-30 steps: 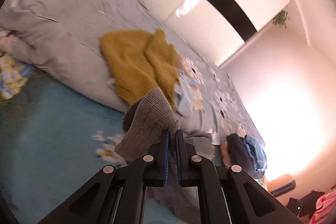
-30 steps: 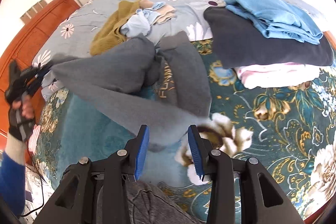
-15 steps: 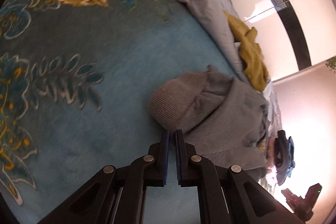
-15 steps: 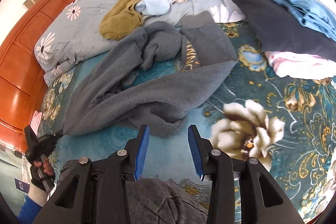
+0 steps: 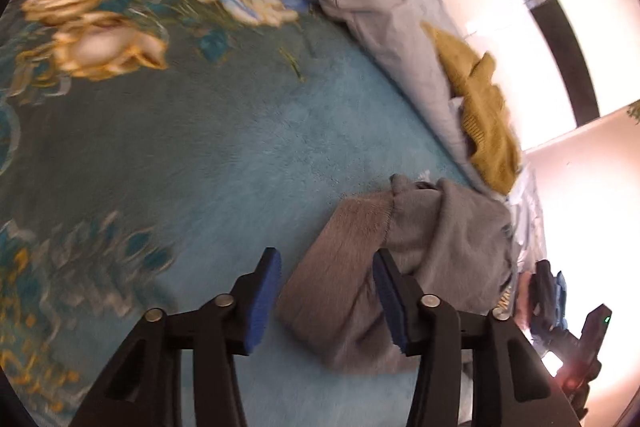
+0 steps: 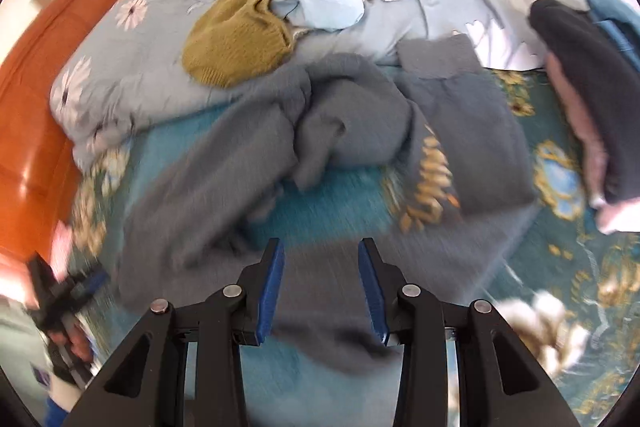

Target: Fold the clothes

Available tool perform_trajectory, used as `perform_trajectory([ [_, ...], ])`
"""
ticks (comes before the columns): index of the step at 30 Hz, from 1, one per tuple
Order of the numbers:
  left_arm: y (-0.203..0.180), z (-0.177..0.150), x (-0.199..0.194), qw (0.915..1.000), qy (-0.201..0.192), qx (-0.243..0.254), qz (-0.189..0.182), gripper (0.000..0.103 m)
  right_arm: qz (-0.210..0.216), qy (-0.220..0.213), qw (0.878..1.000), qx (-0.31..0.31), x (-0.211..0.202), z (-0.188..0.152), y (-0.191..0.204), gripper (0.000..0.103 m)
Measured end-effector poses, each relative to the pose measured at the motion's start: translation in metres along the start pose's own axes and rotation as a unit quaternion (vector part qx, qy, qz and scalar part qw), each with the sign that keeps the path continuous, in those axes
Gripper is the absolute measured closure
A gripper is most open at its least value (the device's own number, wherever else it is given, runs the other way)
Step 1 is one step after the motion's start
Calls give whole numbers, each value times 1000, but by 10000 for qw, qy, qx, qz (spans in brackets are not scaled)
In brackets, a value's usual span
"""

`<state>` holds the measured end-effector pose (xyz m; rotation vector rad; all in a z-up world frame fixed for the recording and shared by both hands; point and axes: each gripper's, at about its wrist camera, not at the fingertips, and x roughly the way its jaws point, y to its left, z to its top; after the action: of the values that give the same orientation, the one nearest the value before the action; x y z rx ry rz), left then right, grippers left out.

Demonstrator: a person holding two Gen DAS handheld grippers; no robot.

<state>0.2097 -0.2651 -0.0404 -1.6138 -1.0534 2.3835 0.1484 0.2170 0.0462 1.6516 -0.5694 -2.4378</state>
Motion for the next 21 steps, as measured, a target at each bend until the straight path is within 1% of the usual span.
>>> perform_trajectory([
  [4,-2,8,33,9989,420,-150,170,49,493,-3,9964,689,30,28,3,55],
  [5,-2,9,36,9987,447,-192,130,48,550,-10,9960,697,37,36,8,54],
  [7,-4,12,40,9986,462,-259,22,39,606,-6,9963,602,54,52,20,50],
  [8,-5,14,42,9985,465,-277,-28,39,592,18,9968,544,63,61,26,49],
  [11,-9,16,46,9979,528,-356,-108,36,460,-28,9967,667,87,86,35,48],
  [13,-11,17,48,9974,573,-411,-157,34,507,-109,9941,949,98,100,35,47],
  [15,-14,18,51,9968,619,-466,-205,34,518,41,9899,1317,113,110,32,45],
  [18,-17,20,54,9957,688,-548,-277,33,345,287,9839,1727,131,115,28,46],
  [19,-19,20,56,9953,711,-576,-302,35,309,355,9825,1802,134,115,28,50],
  [20,-23,20,53,9957,670,-551,-322,35,302,410,9815,1846,136,114,28,69],
  [21,-29,20,49,9963,602,-505,-341,35,320,441,9813,1848,135,113,28,93],
])
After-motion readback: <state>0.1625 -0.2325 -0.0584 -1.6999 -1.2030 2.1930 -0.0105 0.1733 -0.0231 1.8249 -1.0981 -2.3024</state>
